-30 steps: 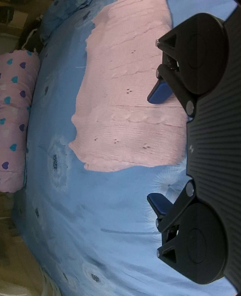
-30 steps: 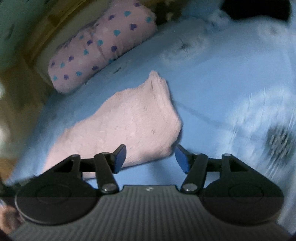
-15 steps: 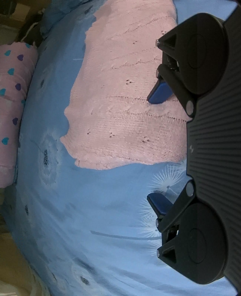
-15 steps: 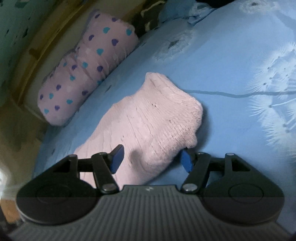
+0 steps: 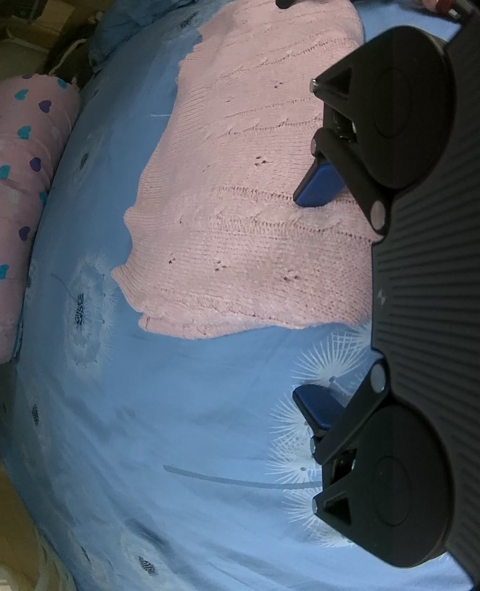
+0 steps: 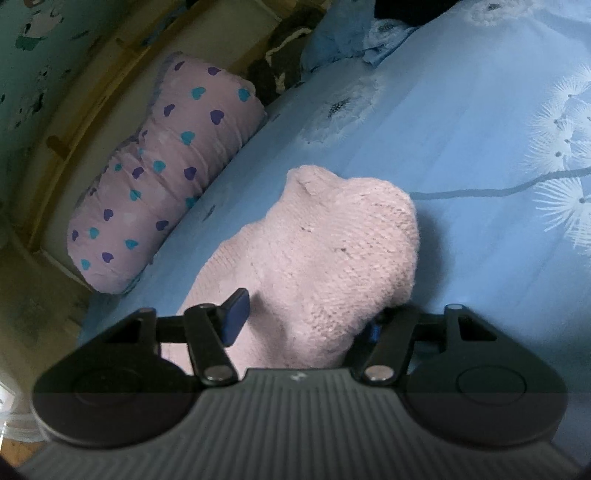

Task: Fold small clothes

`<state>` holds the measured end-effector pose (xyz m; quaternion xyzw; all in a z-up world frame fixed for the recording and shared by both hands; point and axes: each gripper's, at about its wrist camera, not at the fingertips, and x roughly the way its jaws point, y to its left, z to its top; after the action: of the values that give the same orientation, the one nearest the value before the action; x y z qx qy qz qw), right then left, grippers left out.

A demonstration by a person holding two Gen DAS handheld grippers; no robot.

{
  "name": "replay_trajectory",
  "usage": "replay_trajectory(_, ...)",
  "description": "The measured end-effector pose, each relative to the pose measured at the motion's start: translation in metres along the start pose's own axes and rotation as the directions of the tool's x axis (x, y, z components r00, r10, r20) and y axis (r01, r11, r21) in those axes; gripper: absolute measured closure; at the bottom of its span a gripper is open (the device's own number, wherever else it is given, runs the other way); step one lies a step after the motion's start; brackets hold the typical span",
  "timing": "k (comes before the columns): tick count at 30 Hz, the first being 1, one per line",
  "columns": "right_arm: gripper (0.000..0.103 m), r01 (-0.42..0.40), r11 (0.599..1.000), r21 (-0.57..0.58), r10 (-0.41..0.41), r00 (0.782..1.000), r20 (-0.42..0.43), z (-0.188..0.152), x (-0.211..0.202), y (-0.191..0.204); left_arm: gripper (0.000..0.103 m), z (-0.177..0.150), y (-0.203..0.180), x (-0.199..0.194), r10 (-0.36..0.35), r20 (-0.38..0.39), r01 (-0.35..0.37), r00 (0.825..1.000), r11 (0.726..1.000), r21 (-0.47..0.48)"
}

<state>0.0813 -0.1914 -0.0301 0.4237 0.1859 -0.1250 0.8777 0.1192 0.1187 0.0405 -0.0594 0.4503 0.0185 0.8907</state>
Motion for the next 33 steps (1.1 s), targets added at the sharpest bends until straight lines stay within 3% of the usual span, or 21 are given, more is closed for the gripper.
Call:
replay_trajectory(2, 0.051, 0.006, 1.000, -0.005, -0.006, 1.000, -0.004, 0.000, -0.001, -0.001, 0.000, 0.000, 0.000, 0.000, 0.000, 0.000, 0.000, 1.000, 1.000, -0.001)
replay_trajectory(12, 0.051, -0.009, 1.000, 0.014, 0.009, 1.000, 0.012, -0.003, -0.005, -0.004, 0.000, 0.000, 0.000, -0.001, 0.001, 0.001, -0.001, 1.000, 1.000, 0.003)
replay_trajectory(18, 0.050, -0.035, 0.988, 0.149, 0.026, 0.998, 0.060, 0.001, -0.007, -0.013, 0.000, 0.001, 0.002, 0.000, -0.006, 0.001, 0.006, 1.000, 1.000, 0.004)
replay_trajectory(25, 0.048, -0.037, 0.985, 0.167, 0.030, 0.999, 0.043, 0.009, 0.002, -0.007, 0.000, 0.002, 0.002, -0.002, -0.007, 0.001, 0.007, 1.000, 1.000, 0.002)
replay_trajectory(27, 0.066, -0.028, 0.987, 0.161, 0.025, 0.999, 0.021, 0.011, 0.006, -0.008, 0.000, 0.002, 0.002, -0.002, -0.007, 0.002, 0.007, 1.000, 1.000, 0.008)
replay_trajectory(28, 0.069, -0.025, 0.986, 0.165, 0.023, 1.000, 0.013, 0.013, 0.007, -0.009, 0.000, 0.002, 0.002, -0.002, -0.007, 0.003, 0.007, 1.000, 1.000, 0.010)
replay_trajectory(33, 0.073, -0.025, 0.996, 0.090, 0.024, 1.000, 0.009, 0.017, 0.004, 0.001, 0.000, 0.003, 0.006, -0.004, -0.015, 0.006, 0.015, 1.000, 1.000, -0.001)
